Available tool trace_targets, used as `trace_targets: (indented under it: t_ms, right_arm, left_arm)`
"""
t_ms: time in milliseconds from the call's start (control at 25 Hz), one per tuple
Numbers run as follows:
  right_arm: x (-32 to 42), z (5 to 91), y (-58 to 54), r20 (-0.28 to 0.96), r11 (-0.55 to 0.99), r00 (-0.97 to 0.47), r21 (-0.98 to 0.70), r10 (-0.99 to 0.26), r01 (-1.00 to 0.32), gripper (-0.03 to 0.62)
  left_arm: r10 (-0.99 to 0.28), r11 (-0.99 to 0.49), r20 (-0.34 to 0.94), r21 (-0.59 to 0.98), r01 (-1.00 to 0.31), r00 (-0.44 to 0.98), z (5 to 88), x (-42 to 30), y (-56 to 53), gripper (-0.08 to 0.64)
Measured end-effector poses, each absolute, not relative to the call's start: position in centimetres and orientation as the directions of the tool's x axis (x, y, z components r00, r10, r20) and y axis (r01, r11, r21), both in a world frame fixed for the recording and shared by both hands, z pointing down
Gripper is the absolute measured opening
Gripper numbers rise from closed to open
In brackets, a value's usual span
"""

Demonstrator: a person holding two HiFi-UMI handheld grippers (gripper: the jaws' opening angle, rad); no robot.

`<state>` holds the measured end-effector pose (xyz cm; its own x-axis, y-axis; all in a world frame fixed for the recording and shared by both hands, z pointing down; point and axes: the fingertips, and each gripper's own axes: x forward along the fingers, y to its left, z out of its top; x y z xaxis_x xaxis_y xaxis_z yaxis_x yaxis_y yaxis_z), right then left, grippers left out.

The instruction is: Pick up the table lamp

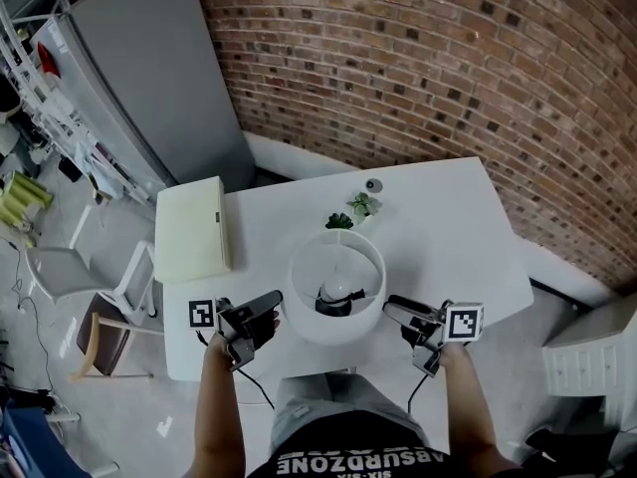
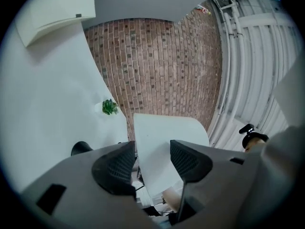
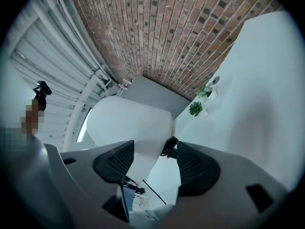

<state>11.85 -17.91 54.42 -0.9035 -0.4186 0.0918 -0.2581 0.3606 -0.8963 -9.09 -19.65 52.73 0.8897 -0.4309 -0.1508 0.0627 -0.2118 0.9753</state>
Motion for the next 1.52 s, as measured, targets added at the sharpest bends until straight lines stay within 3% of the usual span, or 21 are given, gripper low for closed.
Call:
trace_targets:
  t_ms: [680,920,1520]
  right_arm:
    - [10.9,55.0,-18.7,-0.224,0.3,-0.909,-0.947,-0.35,0.118,0.265]
    - [11.4,54.1,-19.1,-0.382,0.285,-0.847,-0.914,-0.37,0.288,0.166]
    - [11.1,54.4,-18.8,-0.334,0.305,-0.87,-0.925,-0.362,0.228,0.153]
  left_arm:
    - [-0.459,-0.131,-0.316,0.949,0.288,0.83,53.0,-8.4,-19.7,0.207]
    - [-0.45,-0.142,-0.346,0.938,0.317,0.823,52.8,-8.0,-19.5,0.199]
    - [-0.464,-0.183,-0.351,0.936,0.299,0.813,52.9,-8.4,-19.7,0.186]
